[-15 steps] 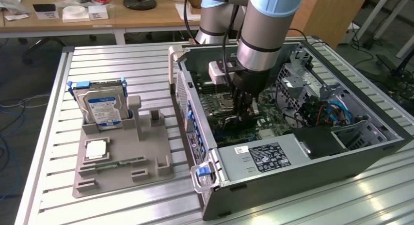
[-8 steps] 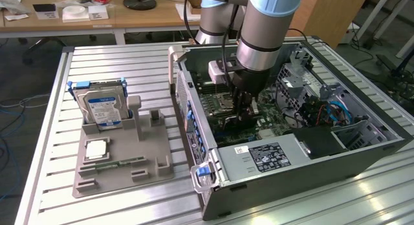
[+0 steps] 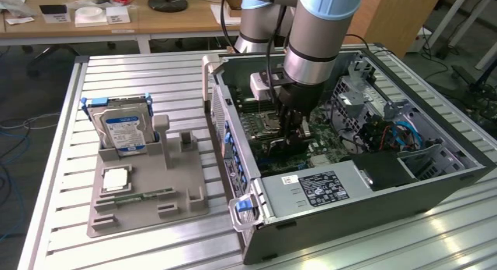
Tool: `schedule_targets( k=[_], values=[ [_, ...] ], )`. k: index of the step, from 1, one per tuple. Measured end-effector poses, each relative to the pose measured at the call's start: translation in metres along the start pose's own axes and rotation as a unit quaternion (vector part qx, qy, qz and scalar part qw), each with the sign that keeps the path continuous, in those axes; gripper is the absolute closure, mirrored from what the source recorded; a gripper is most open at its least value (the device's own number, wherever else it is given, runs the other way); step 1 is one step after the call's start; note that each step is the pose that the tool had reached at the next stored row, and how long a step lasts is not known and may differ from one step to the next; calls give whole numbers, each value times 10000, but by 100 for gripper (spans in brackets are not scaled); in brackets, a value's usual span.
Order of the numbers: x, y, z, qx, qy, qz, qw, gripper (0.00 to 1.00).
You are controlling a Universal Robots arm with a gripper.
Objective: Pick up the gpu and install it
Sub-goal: 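Insert the gpu into the slot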
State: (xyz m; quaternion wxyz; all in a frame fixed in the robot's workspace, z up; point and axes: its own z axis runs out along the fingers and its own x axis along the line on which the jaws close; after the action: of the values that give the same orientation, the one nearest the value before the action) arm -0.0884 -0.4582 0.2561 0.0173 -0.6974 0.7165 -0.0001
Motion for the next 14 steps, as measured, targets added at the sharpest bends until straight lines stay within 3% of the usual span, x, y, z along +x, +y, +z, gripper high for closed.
schedule_targets(
  k=[3, 5, 14],
  values=[
    [0, 0, -1, 0, 1, 0, 10000, 66],
    [0, 0, -1, 0, 2, 0, 10000, 73],
    [0, 2, 4, 0, 2, 0, 10000, 74]
  ],
)
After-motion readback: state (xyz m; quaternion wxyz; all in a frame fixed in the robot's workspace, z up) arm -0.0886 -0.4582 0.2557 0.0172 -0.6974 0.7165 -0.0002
